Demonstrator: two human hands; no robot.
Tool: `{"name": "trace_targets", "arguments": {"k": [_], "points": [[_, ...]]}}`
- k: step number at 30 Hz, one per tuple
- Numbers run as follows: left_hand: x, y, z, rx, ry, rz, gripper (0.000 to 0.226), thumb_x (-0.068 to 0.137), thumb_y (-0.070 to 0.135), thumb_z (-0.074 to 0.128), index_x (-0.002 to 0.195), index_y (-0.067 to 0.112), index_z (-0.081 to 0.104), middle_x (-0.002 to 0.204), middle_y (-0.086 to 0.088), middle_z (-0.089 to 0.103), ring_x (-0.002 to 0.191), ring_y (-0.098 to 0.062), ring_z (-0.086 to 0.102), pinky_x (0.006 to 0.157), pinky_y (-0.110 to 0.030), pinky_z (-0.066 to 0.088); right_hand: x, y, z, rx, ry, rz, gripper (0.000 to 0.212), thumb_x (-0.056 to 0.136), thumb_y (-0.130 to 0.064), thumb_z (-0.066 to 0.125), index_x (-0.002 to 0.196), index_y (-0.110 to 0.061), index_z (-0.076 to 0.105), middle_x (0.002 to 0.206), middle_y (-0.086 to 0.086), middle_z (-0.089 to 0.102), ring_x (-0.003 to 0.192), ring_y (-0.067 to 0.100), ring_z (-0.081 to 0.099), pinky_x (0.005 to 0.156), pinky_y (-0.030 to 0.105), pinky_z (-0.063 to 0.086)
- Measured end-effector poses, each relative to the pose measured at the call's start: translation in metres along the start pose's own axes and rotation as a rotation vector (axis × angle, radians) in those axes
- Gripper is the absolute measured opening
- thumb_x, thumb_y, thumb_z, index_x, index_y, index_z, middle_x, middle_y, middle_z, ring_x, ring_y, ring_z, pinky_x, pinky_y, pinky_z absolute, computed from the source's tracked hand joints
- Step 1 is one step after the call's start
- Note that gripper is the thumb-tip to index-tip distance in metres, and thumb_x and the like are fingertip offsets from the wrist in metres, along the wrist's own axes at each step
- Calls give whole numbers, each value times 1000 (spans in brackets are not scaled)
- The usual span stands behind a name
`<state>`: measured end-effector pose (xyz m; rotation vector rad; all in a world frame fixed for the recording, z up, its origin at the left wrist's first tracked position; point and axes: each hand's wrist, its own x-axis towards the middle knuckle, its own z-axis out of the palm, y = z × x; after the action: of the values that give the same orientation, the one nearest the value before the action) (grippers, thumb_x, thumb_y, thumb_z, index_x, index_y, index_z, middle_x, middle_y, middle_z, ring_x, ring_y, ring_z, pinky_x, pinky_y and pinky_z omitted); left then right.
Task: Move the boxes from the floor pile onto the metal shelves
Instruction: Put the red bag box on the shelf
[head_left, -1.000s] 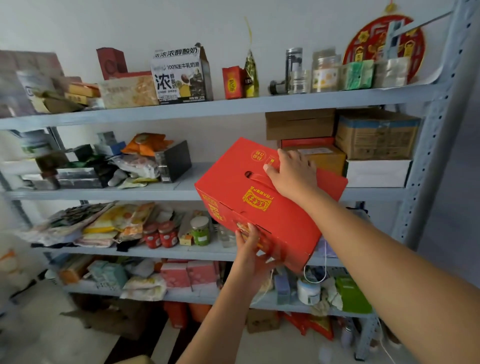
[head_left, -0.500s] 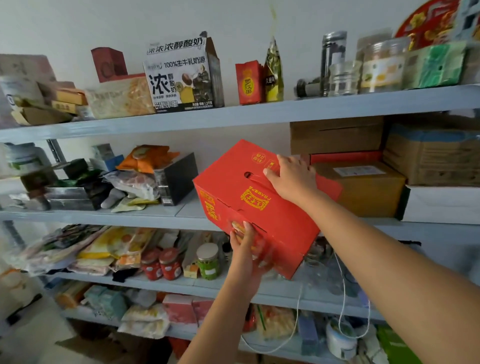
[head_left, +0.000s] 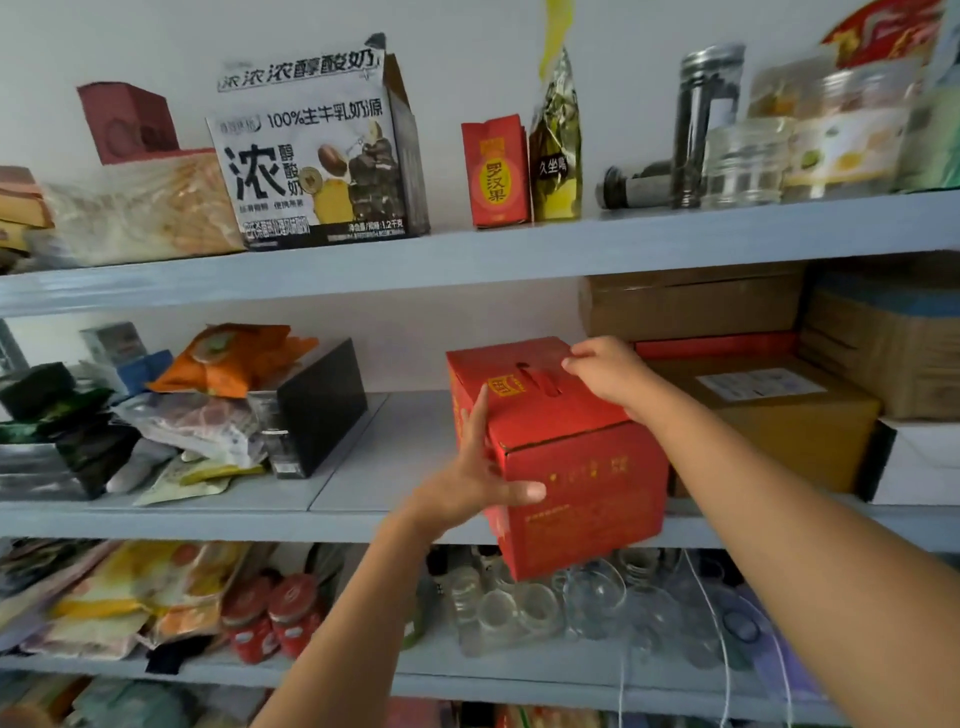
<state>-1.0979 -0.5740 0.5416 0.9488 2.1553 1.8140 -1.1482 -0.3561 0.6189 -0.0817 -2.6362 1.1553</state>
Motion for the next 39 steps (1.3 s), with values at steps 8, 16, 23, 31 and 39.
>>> {"name": "trace_targets", "arguments": {"k": [8, 16, 23, 31, 39], "points": [[58, -27, -4, -1, 372, -26, 81, 84, 1, 72, 146, 21, 24, 114, 1, 61, 83, 2, 70, 66, -20, 56, -23, 0, 48, -563, 207, -374, 47, 104, -41, 31, 109, -18, 71, 117, 4, 70, 111, 25, 62, 96, 38, 42], [96, -44, -26, 152, 495, -46, 84, 86, 23, 74, 152, 29, 22, 116, 11, 61, 104, -17, 64, 88, -39, 54, 16, 7, 62, -659, 104, -383, 54, 104, -47, 25, 145, -17, 44, 153, 5, 40, 144, 24, 30, 116, 40, 19], [137, -54, -46, 402, 635, -188, 73, 95, 21, 62, 154, 29, 19, 117, -6, 65, 100, -30, 63, 75, -33, 45, 43, 17, 84, -733, 165, -309, 50, 105, -25, 32, 152, -9, 28, 159, 16, 26, 150, 31, 15, 122, 49, 10], [168, -63, -53, 468, 645, -206, 70, 93, 23, 62, 152, 27, 23, 121, -8, 66, 103, -34, 64, 77, -38, 49, 79, 24, 79, -702, 78, -296, 59, 104, -37, 33, 154, -10, 22, 162, 12, 20, 151, 29, 9, 122, 48, 3], [183, -65, -62, 414, 585, -224, 69, 95, 22, 60, 151, 27, 22, 123, -6, 64, 101, -29, 63, 75, -35, 48, 95, 27, 75, -679, 36, -309, 64, 102, -42, 37, 155, -10, 19, 162, 12, 18, 151, 28, 9, 122, 47, 3]]}}
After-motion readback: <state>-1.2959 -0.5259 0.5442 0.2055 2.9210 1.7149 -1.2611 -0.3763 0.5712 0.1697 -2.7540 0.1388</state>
